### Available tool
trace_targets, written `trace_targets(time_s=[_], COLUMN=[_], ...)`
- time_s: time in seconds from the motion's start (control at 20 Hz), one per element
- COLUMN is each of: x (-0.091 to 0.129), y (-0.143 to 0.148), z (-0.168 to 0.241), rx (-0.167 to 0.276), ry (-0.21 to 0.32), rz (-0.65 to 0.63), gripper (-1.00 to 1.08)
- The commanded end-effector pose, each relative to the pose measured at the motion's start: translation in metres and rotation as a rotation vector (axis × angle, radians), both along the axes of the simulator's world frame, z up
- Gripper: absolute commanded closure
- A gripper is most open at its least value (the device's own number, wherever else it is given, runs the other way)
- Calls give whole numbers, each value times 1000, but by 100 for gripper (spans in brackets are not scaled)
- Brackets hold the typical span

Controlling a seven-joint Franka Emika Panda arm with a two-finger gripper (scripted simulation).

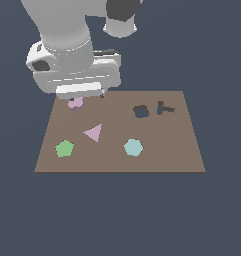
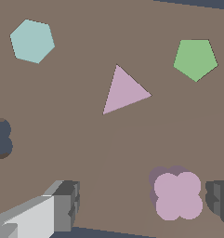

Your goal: Insert a designated object into the corresponding slot on a board.

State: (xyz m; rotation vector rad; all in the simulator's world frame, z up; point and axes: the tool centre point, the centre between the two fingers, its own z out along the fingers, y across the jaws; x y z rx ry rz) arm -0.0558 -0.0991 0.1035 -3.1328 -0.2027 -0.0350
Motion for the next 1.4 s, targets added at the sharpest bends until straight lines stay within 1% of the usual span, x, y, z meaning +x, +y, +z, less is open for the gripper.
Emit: trace_targets(time_s=[0.0, 0.3, 0.55, 0.85, 1.35], x=[-10, -24, -29, -30, -30], y=[-16, -43, -55, -56, -57], z=[-15, -41, -52, -54, -74], rx=[-1, -3, -4, -4, -4], ry=[6, 17, 21, 23, 22], rz=[21, 55, 69, 68, 71], gripper=[-92, -92, -92, -92, -92])
